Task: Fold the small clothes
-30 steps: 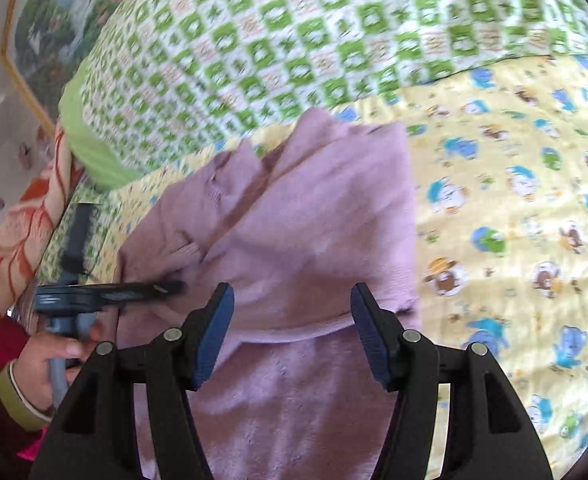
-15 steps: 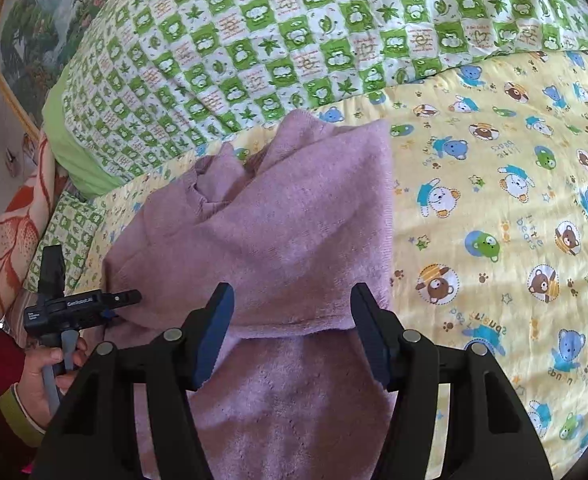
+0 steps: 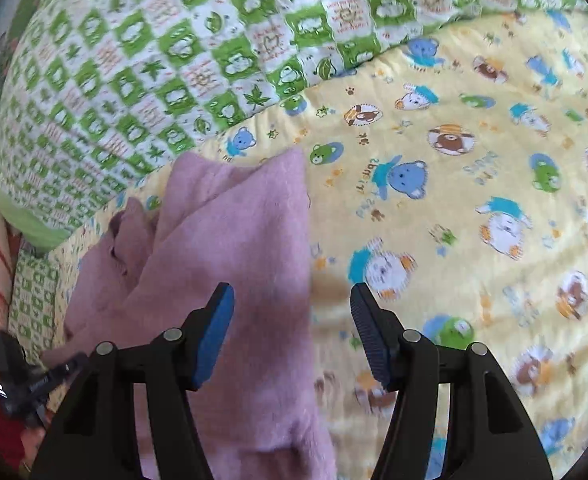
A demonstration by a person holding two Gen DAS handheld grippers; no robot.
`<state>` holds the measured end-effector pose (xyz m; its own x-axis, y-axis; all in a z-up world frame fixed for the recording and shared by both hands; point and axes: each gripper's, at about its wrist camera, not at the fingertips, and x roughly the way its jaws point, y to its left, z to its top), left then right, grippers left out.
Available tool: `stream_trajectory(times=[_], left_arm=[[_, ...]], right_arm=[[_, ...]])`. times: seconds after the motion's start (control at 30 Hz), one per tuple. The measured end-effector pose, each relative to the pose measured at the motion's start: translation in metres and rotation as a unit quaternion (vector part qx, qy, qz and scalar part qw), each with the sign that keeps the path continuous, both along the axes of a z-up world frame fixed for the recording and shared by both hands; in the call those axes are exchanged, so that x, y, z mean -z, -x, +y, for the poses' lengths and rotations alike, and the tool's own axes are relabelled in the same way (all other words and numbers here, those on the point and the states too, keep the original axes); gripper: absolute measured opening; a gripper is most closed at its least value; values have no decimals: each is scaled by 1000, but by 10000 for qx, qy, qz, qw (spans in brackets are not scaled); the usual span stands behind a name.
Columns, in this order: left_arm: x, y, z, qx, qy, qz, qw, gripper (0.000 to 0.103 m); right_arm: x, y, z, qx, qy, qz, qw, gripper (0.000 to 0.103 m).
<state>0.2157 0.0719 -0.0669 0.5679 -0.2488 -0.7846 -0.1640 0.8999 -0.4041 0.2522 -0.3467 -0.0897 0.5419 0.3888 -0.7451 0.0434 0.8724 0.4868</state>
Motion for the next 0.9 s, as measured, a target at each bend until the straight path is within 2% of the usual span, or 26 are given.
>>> stream_trajectory(times=[0.07, 0.13, 0.17, 0.23, 0.37, 0.43, 0.57, 0.7, 0.83, 0.9], left_arm=[[-1, -4, -2, 80, -64, 16, 9999, 6], [-3, -3, -2, 182, -112, -5, 9998, 5], [-6, -5, -6, 236, -115, -50, 9996, 5], [-14, -9, -14, 342, -17, -186, 9992, 5], [-21, -26, -44, 711, 28, -373, 9968, 5], [-17, -34, -60, 871, -101, -372, 9955, 5], [-5, -38, -67, 981, -442, -260, 9938, 5], [-11, -32, -52, 891, -557, -432, 9935, 5], [6, -33, -40, 778, -668, -183, 9946, 5], [13, -31, -36, 756, -665, -90, 9949, 5]], right_arm=[[10, -11, 5, -61, -141, 119, 9998, 60], [14, -15, 13, -207, -173, 169, 9995, 23], [14, -15, 16, -306, -238, 223, 9990, 9], [-3, -6, 8, -216, -186, 83, 9996, 8], [-58, 22, -37, 176, 226, -453, 9986, 8], [-64, 28, -55, 297, 345, -424, 9981, 7], [-35, 22, -61, 284, 620, -86, 9976, 7], [-15, 25, -54, 407, 618, -113, 9972, 7], [-4, 24, -42, 310, 740, -56, 9968, 8], [1, 24, -39, 282, 586, 36, 9979, 9]])
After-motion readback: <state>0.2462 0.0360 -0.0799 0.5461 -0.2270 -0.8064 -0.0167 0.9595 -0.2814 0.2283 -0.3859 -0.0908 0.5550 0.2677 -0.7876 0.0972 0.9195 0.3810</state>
